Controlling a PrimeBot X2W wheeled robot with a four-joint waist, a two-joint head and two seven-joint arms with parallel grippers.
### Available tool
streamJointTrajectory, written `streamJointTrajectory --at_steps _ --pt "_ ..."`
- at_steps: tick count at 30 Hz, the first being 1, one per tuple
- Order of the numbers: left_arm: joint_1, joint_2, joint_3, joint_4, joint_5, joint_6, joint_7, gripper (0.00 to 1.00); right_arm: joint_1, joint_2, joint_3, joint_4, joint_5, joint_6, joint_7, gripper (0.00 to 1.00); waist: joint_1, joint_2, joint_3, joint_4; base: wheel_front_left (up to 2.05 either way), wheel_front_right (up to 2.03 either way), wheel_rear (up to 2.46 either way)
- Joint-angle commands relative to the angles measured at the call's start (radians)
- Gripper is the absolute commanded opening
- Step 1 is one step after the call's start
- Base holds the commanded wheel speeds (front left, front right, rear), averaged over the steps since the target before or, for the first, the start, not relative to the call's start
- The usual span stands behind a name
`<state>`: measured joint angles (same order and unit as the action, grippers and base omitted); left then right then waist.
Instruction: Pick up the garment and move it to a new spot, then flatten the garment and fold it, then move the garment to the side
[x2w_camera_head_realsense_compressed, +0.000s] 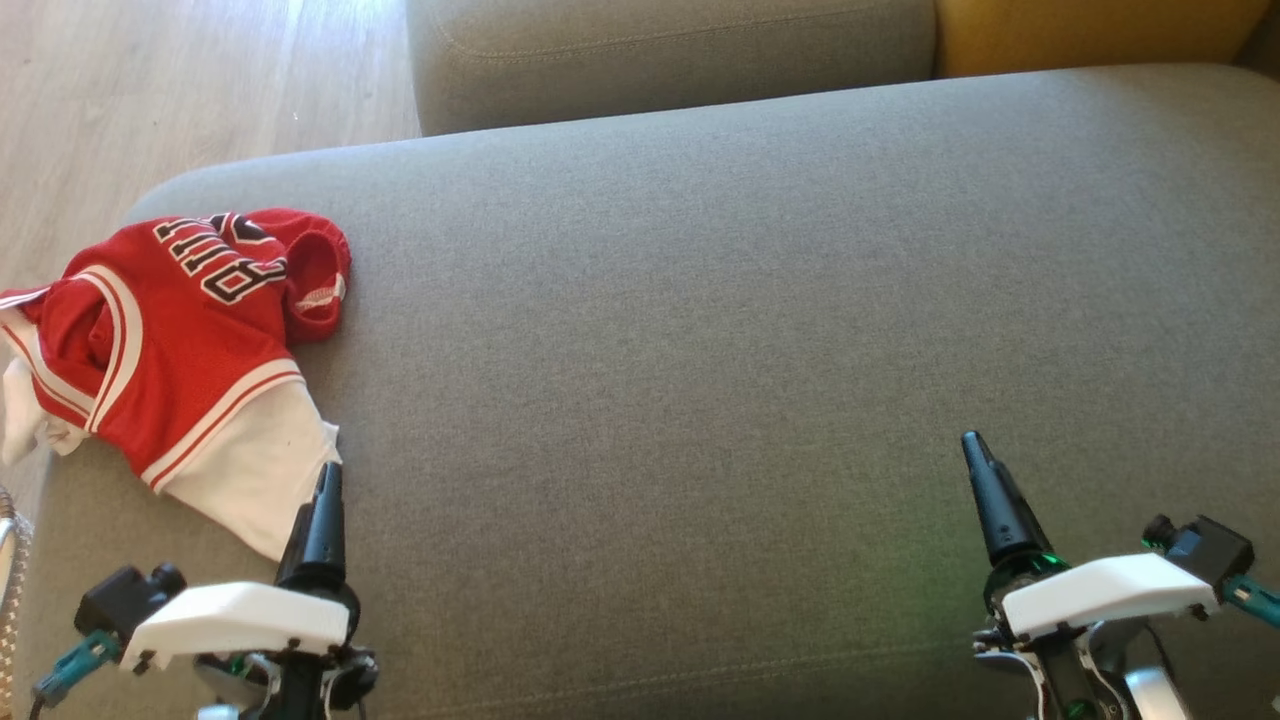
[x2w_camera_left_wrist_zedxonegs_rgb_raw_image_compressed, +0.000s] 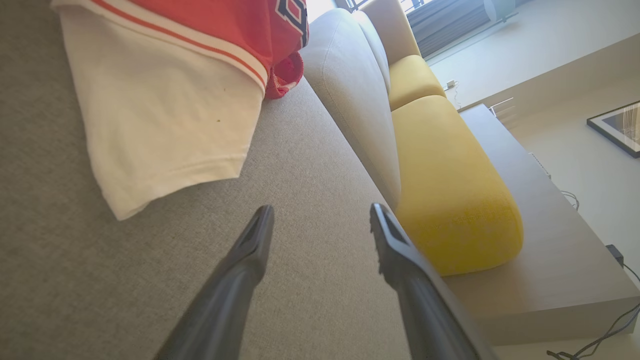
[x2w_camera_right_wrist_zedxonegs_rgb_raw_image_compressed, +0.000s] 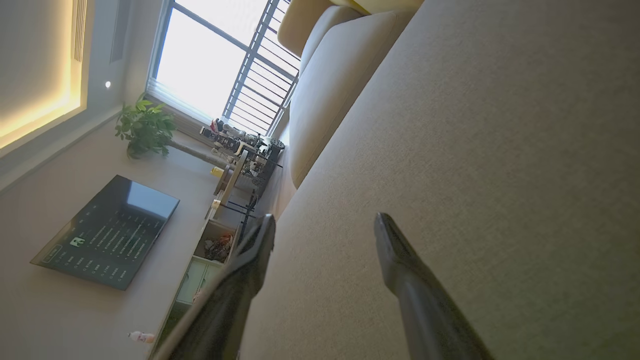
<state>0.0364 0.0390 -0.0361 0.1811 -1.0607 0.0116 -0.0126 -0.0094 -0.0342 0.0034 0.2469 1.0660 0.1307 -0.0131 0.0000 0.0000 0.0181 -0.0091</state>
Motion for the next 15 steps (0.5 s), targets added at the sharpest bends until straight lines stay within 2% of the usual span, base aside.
streamJointTrajectory --at_steps 1,15 --pt "-0.034 0.022 0.001 -0.05 0.036 0.01 -0.014 1.0 -0.044 -0.008 0.015 -0.046 -0.033 0.0 -0.012 1.0 0.0 0.0 0.001 -0.001 0.0 0.0 0.0" --pt "-0.035 0.069 -0.074 -0.12 0.218 0.119 -0.055 1.0 -0.049 -0.009 0.049 -0.093 -0.196 0.0 -0.053 1.0 0.0 0.0 0.001 -0.004 0.0 0.0 0.0"
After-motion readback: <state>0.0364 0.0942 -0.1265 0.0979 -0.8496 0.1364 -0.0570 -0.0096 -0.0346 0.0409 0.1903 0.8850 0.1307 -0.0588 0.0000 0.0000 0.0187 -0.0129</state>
